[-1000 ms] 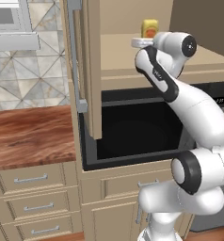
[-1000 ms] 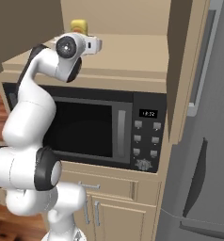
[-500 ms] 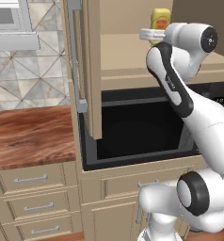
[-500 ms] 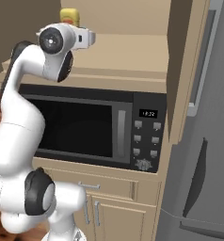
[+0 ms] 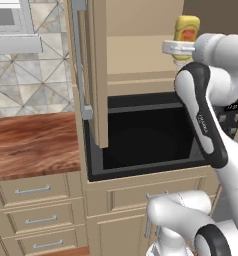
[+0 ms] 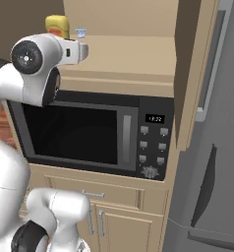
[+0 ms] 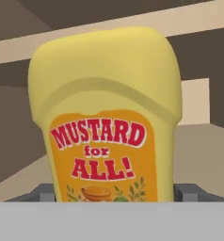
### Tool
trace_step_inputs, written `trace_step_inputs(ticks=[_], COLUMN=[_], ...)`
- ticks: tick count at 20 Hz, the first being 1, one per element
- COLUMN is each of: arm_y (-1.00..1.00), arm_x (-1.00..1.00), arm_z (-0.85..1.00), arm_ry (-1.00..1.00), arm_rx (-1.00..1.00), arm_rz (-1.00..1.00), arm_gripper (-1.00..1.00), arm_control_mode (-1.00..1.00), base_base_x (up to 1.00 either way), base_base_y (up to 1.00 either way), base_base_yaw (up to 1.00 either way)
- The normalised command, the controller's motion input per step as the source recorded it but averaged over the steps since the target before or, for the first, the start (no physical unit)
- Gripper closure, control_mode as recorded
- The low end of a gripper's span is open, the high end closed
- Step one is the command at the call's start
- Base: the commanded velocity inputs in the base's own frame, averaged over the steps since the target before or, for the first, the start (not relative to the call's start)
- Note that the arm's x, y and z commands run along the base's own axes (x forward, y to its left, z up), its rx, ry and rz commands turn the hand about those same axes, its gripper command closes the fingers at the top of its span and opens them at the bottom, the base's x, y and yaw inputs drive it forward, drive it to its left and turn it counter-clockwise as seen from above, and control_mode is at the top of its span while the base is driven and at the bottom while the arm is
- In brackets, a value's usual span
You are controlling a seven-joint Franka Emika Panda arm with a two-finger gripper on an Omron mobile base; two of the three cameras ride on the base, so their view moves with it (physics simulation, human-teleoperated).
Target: The dining table condiment station is running low on mustard. Refill the condiment station by opening the cabinet and taking the mustard from the cabinet and placing it on the dining table.
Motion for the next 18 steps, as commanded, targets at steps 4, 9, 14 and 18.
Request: trace_step_inputs(ticks=[4, 9, 14, 18], arm_y=[0.00, 0.16, 0.33, 0.16], arm_x=[-1.00, -1.00, -0.51, -0.16], arm_z=[-0.29, -0.30, -0.31, -0.14], arm_ry=[0.00, 0.00, 0.09, 0.01], arm_rx=[0.00, 0.00, -0.04, -0.03], arm_rz=[0.04, 0.00, 0.00, 0.03], arm_gripper=[1.00, 1.00, 1.00, 1.00], arm_control_mode=[-1.00, -1.00, -1.00, -1.00], base_base_x=[0.00, 0.00, 0.00, 0.00], base_base_y=[0.00, 0.00, 0.00, 0.00], base_base_yaw=[0.00, 0.00, 0.00, 0.00])
